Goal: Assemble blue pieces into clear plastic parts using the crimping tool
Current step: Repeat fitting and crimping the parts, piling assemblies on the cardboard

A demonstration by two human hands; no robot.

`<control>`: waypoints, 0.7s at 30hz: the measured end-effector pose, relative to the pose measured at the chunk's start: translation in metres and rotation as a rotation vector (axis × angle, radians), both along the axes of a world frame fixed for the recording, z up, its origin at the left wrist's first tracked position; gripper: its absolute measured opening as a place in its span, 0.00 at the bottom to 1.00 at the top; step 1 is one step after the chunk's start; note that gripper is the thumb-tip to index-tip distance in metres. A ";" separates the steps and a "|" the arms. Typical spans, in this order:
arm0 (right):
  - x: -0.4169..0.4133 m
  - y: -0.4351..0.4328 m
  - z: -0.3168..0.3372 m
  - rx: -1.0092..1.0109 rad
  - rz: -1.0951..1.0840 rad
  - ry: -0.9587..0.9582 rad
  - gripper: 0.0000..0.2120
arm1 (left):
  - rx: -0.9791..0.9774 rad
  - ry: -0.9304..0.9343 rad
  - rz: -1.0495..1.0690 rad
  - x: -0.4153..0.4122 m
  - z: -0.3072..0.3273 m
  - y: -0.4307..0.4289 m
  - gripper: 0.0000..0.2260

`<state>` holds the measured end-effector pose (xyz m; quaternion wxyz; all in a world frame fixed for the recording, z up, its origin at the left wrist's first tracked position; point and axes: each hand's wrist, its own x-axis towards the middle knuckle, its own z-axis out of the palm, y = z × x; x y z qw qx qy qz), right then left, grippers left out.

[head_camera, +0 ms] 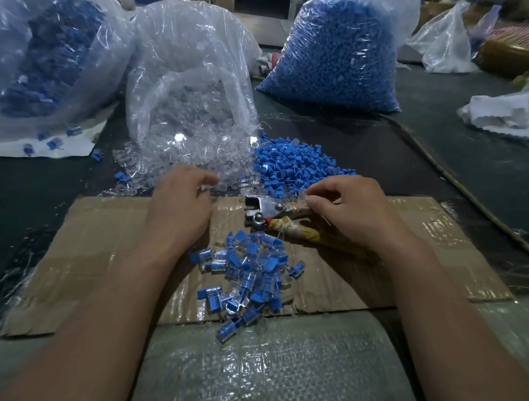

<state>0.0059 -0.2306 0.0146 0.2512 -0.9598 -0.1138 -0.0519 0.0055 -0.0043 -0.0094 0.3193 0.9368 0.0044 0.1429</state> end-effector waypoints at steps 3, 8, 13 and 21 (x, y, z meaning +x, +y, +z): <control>0.000 -0.001 0.000 -0.006 0.002 -0.006 0.10 | -0.029 -0.004 0.040 -0.002 0.001 0.000 0.17; 0.000 -0.001 0.000 -0.012 0.004 -0.003 0.11 | 0.116 0.105 -0.016 -0.001 -0.003 0.000 0.17; 0.000 -0.002 -0.001 -0.004 -0.004 0.009 0.11 | 0.042 0.040 -0.020 -0.003 -0.003 0.001 0.09; 0.003 -0.004 -0.001 0.019 -0.057 -0.011 0.09 | -0.108 -0.046 0.034 -0.007 0.002 -0.002 0.11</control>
